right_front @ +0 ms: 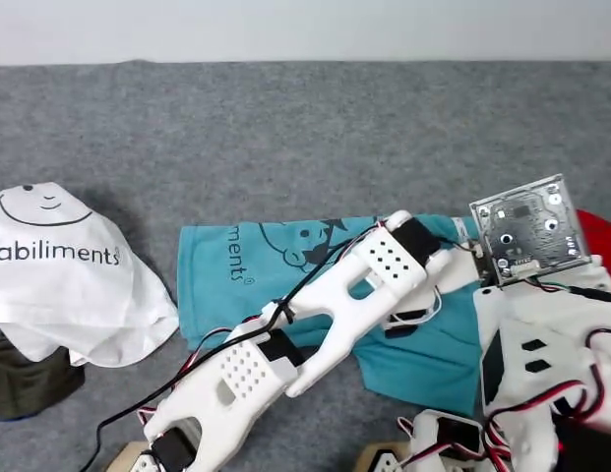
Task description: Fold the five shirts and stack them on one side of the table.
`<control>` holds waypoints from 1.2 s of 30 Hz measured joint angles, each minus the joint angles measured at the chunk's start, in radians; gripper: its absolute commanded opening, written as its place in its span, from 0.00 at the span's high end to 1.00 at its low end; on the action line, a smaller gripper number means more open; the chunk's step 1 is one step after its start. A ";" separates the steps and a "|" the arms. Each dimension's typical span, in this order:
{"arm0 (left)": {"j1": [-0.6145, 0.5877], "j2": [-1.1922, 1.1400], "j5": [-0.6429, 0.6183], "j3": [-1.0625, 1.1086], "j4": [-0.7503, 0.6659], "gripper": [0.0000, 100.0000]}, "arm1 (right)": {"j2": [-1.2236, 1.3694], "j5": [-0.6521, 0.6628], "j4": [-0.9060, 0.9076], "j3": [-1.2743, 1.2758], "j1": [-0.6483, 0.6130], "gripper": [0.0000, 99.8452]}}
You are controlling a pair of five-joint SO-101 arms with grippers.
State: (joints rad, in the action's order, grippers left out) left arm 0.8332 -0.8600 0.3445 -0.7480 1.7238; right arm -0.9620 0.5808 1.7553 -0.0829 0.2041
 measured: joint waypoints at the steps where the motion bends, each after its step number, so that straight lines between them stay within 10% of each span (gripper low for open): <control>1: 0.000 0.000 0.000 0.006 0.000 0.92 | 0.000 0.000 0.000 0.000 0.000 0.90; 36: -0.081 -0.011 0.026 0.014 0.000 0.94 | 0.000 0.000 0.000 0.000 0.000 0.90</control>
State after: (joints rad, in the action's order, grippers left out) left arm 0.7518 -0.8707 0.3705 -0.7342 1.7238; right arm -0.9620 0.5808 1.7553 -0.0829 0.2041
